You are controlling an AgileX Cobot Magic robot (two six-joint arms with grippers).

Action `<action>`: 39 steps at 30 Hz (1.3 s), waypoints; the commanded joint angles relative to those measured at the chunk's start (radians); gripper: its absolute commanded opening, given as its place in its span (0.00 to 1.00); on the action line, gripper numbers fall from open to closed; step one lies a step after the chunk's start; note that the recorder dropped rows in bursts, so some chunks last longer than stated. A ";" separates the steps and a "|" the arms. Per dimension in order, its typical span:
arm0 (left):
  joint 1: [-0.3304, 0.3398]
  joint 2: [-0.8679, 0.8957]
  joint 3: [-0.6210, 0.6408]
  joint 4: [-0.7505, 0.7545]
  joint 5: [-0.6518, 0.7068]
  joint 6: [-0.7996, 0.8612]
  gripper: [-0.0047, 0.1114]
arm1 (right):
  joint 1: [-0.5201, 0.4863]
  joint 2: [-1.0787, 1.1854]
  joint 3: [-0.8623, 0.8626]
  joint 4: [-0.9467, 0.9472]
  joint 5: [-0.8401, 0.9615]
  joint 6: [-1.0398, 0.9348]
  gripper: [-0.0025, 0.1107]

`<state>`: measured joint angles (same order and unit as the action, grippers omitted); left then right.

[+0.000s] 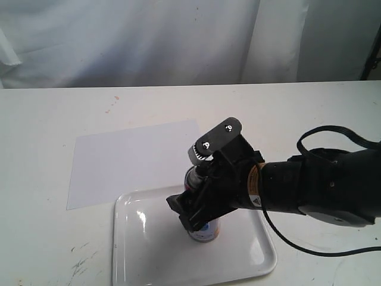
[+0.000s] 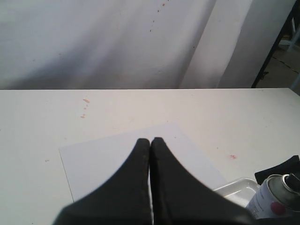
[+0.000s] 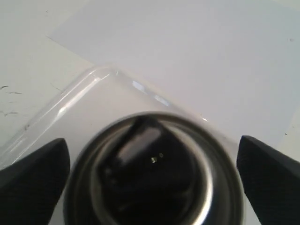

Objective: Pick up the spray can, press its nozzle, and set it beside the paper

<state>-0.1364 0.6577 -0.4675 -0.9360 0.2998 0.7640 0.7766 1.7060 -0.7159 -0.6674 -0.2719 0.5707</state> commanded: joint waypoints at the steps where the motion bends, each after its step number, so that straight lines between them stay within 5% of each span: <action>1: -0.007 -0.004 0.003 0.012 -0.001 0.005 0.04 | 0.003 -0.099 -0.002 0.003 -0.020 0.002 0.80; 8: -0.007 -0.004 0.003 0.015 -0.001 0.003 0.04 | 0.003 -0.353 -0.051 0.021 0.110 0.027 0.76; 14: -0.007 -0.004 0.003 0.015 0.002 0.003 0.04 | 0.003 -0.523 -0.070 0.059 0.325 0.056 0.21; 15: -0.007 -0.004 0.003 0.015 0.006 0.003 0.04 | 0.003 -0.546 -0.070 0.059 0.373 0.056 0.06; 16: -0.007 -0.004 0.003 0.015 0.010 0.003 0.04 | 0.003 -0.581 -0.070 0.059 0.412 0.056 0.02; 25: -0.007 -0.048 0.003 0.015 -0.016 0.003 0.04 | -0.020 -0.862 0.053 0.017 0.370 0.110 0.02; 32: -0.007 -0.175 0.003 0.033 -0.106 -0.001 0.04 | -0.132 -0.999 0.080 -0.096 0.424 0.156 0.02; 39: -0.005 -0.203 0.003 0.084 -0.208 -0.001 0.04 | -0.224 -1.089 0.065 -0.683 0.650 0.678 0.02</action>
<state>-0.1364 0.4599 -0.4669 -0.8844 0.1339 0.7640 0.5727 0.6576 -0.6447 -1.1122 0.2714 1.0343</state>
